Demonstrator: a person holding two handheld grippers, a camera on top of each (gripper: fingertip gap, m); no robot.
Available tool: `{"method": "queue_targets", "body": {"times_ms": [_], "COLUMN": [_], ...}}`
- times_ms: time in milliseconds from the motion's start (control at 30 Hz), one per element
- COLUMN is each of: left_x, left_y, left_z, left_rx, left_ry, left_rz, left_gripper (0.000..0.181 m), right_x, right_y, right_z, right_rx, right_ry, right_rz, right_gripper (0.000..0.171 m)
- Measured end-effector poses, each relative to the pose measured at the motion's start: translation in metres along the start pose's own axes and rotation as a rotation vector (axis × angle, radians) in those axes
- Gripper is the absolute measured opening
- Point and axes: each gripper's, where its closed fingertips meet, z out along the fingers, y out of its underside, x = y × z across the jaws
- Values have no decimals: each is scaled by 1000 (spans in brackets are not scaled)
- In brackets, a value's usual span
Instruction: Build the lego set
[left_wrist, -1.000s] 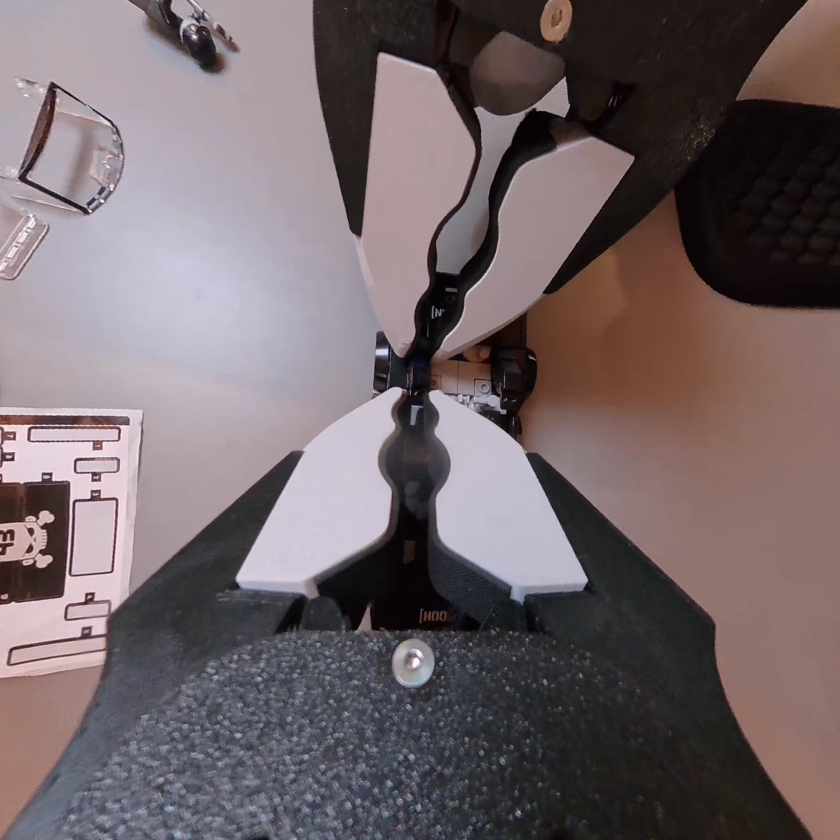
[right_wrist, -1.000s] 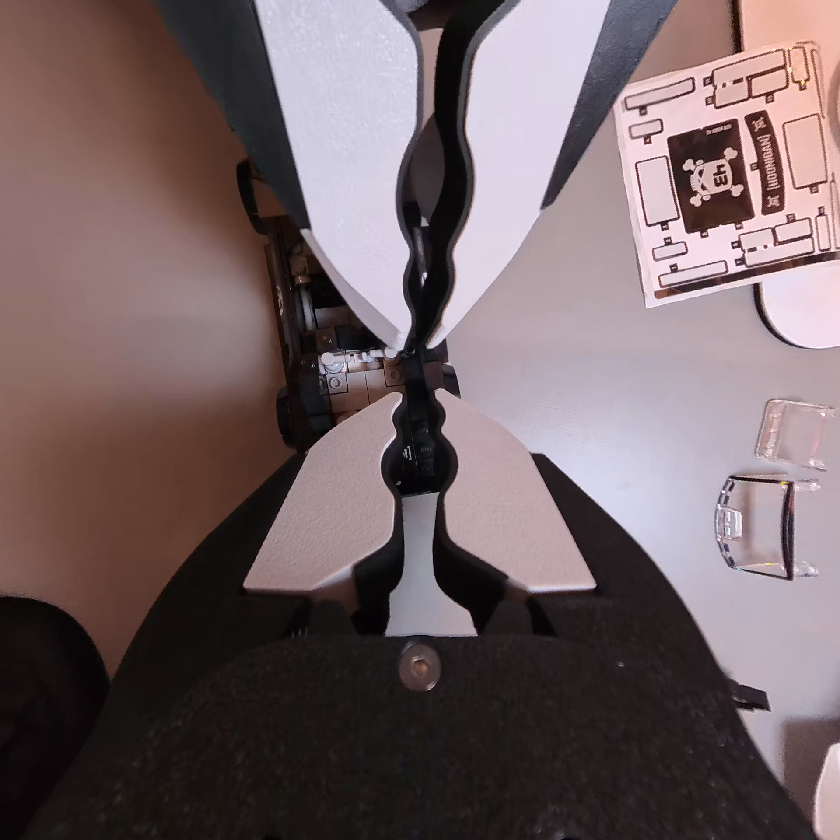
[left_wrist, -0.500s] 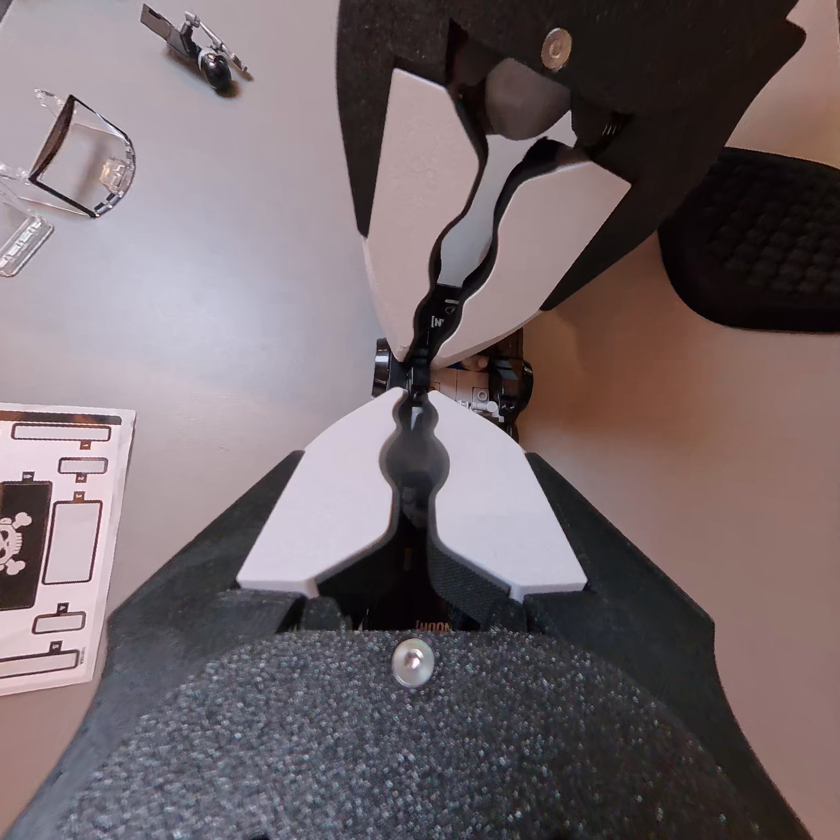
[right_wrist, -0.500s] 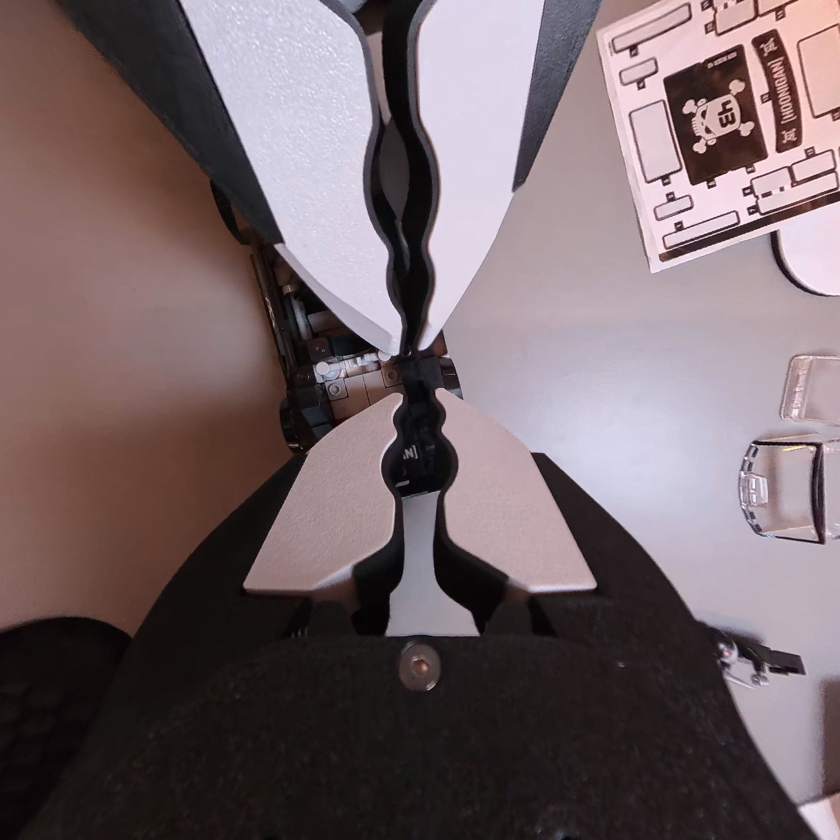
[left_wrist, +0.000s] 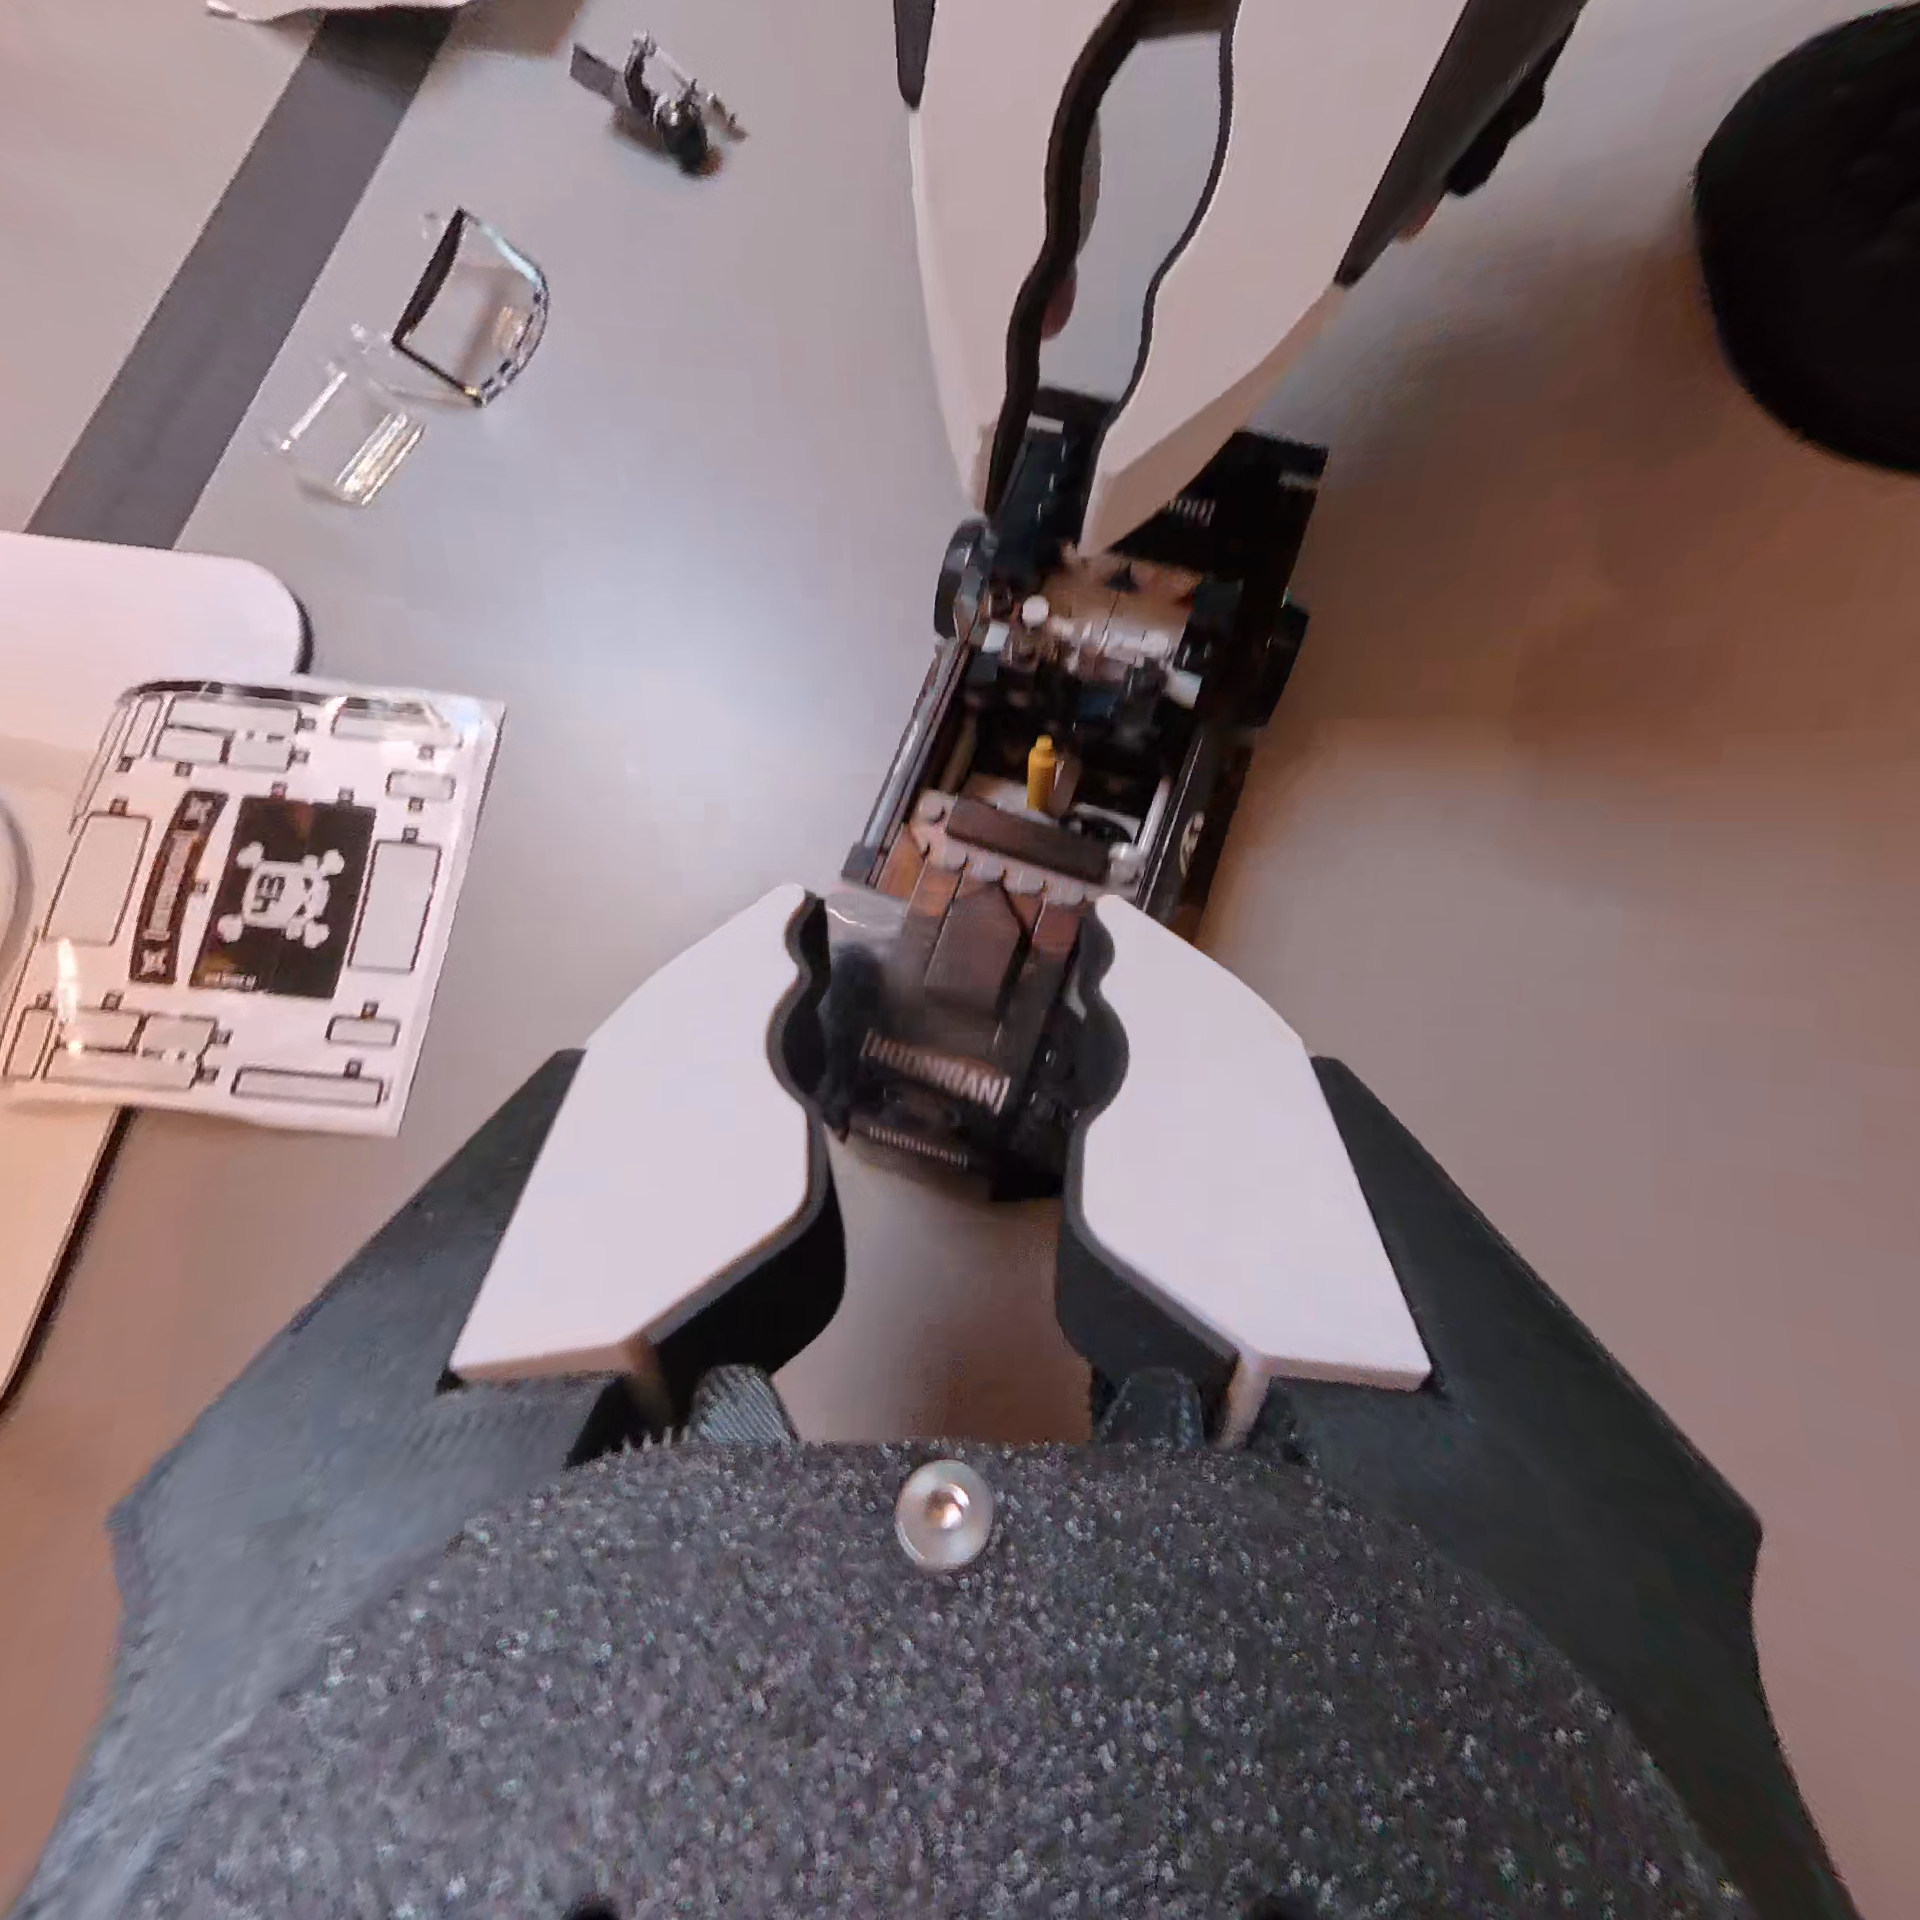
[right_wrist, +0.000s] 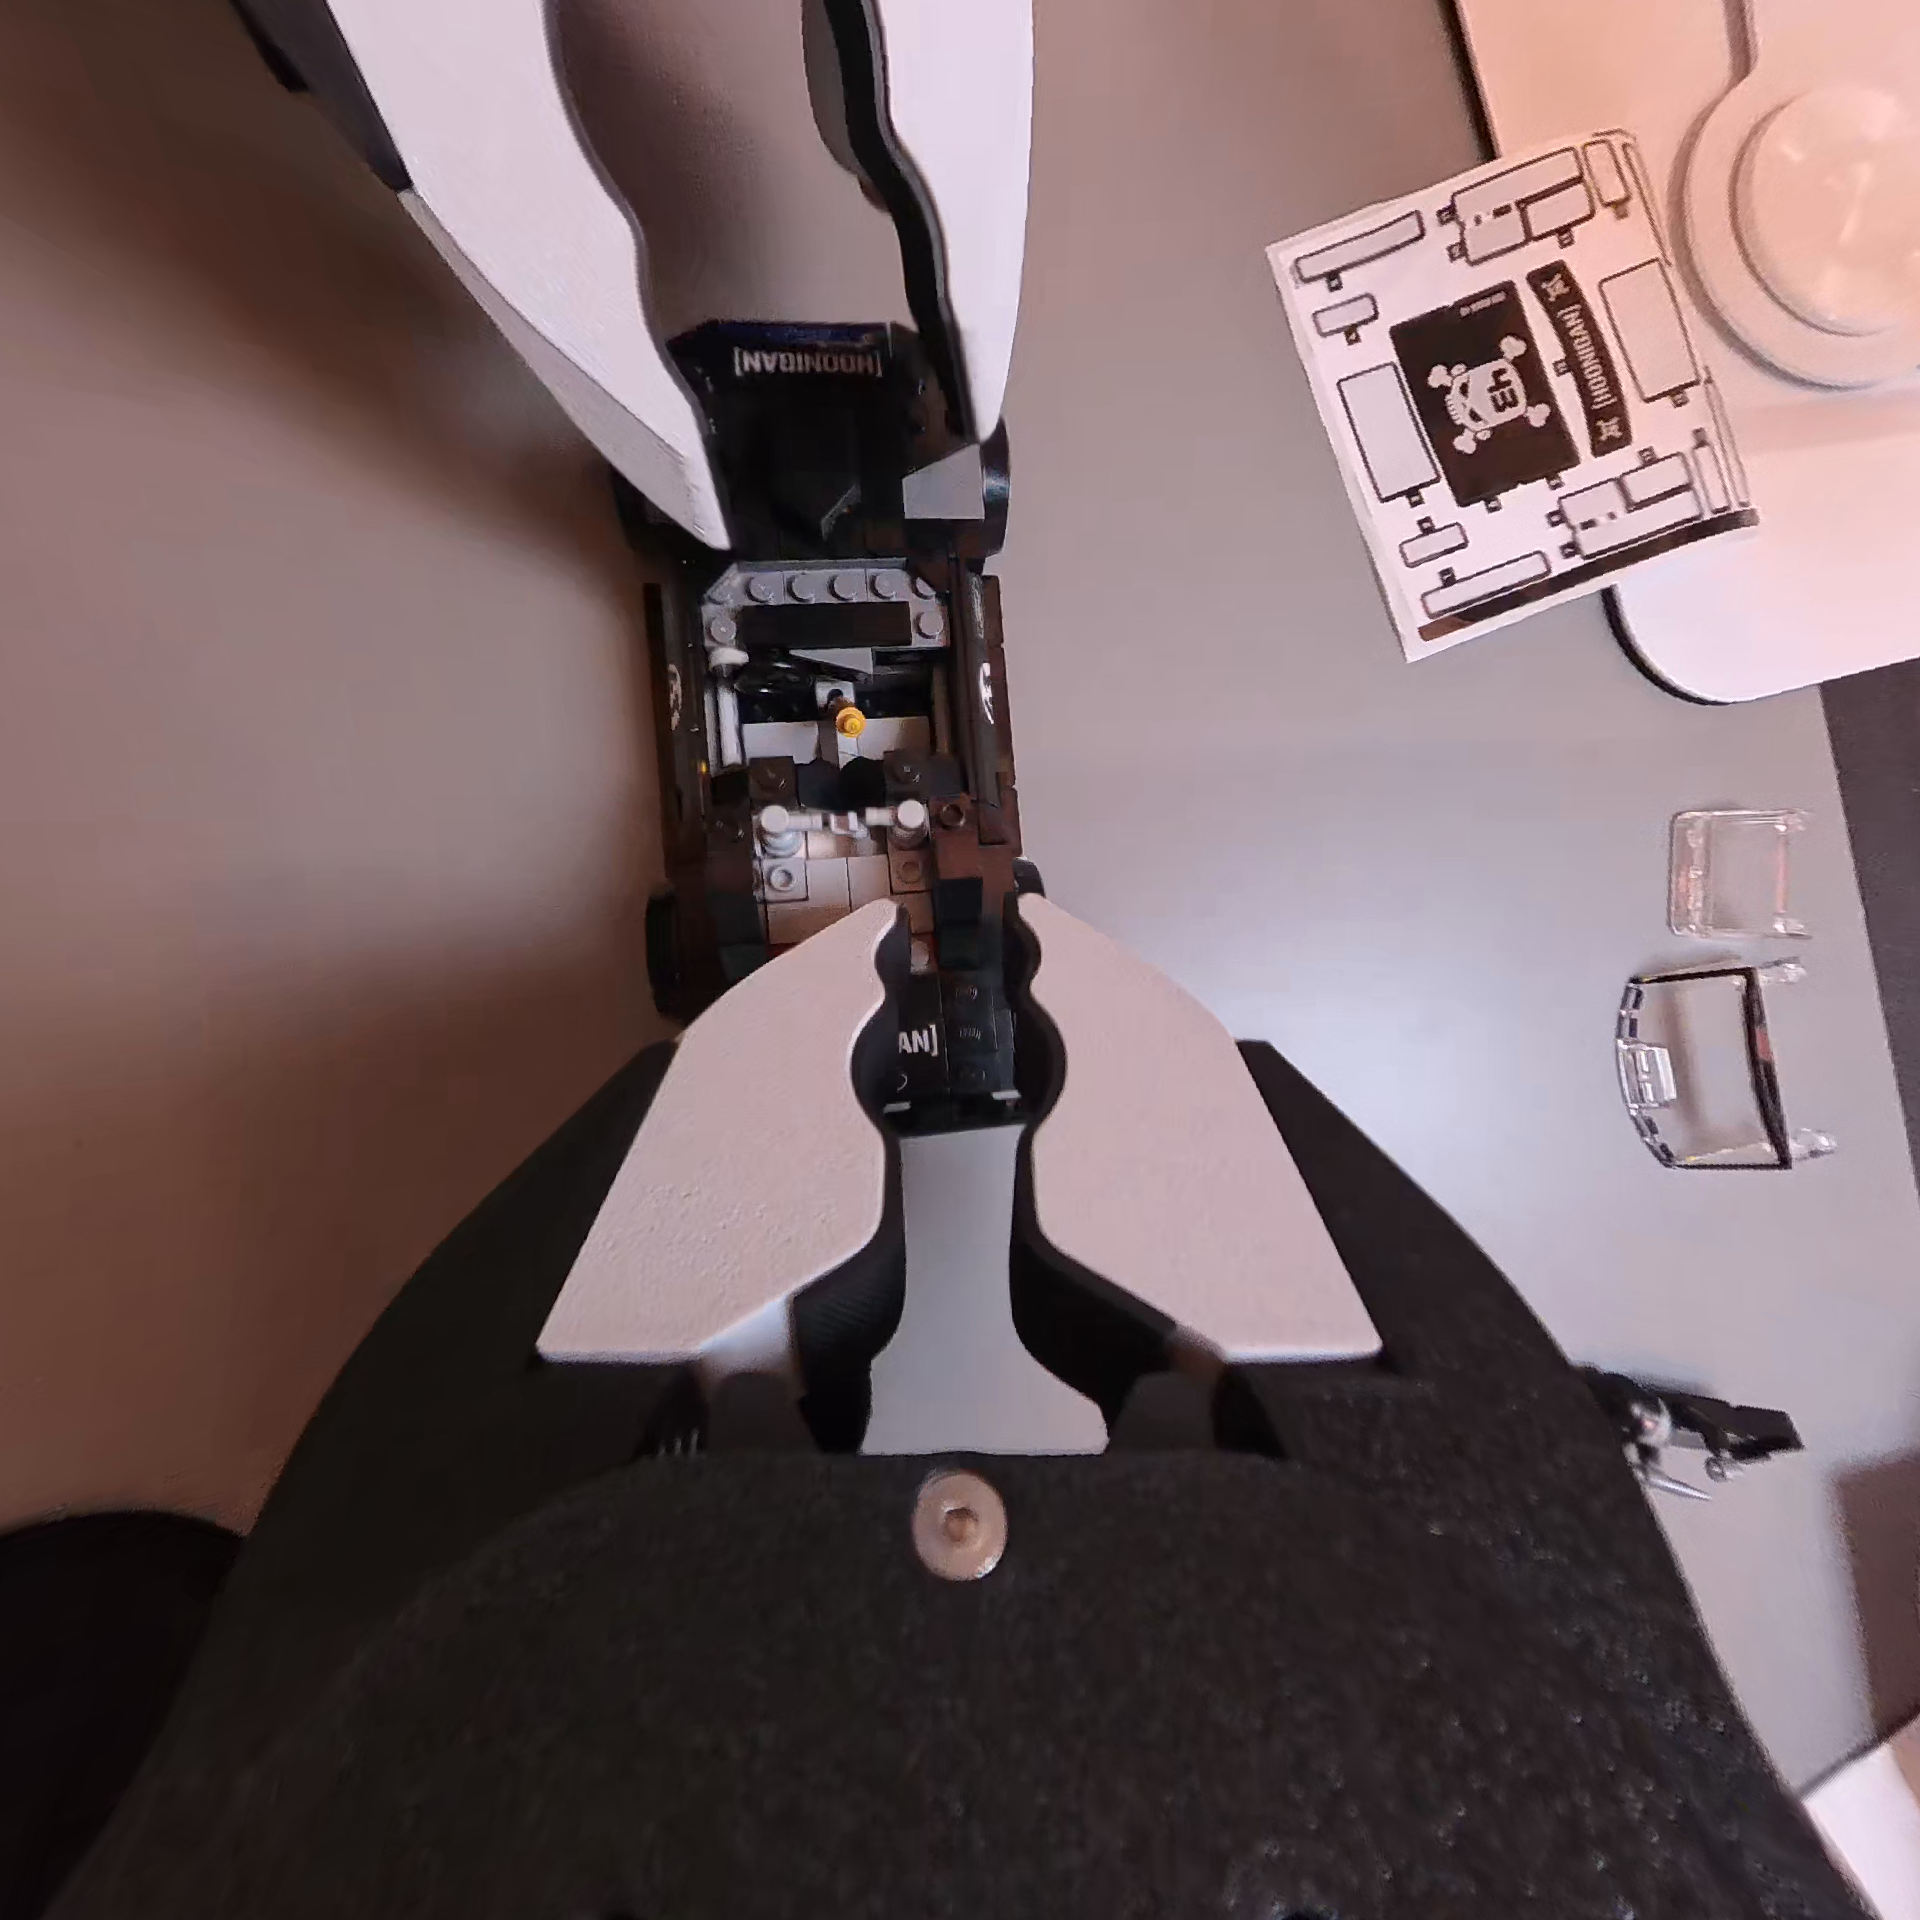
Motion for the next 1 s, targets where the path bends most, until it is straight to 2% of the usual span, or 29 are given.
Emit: {"method": "queue_targets", "body": {"times_ms": [167, 600, 1000], "left_x": [-2, 2, 4], "left_y": [8, 7, 9], "left_z": [-2, -2, -2], "left_rx": [9, 53, 68], "left_ry": [6, 51, 83], "left_rz": [-1, -20, -47], "left_gripper": [52, 43, 44], "right_x": [1, 2, 1], "right_y": [0, 2, 3], "right_z": [7, 9, 10], "right_rx": [-23, -117, -185], "right_ry": [-17, -38, -78], "right_rz": [4, 63, 62], "right_gripper": [10, 8, 9]}}
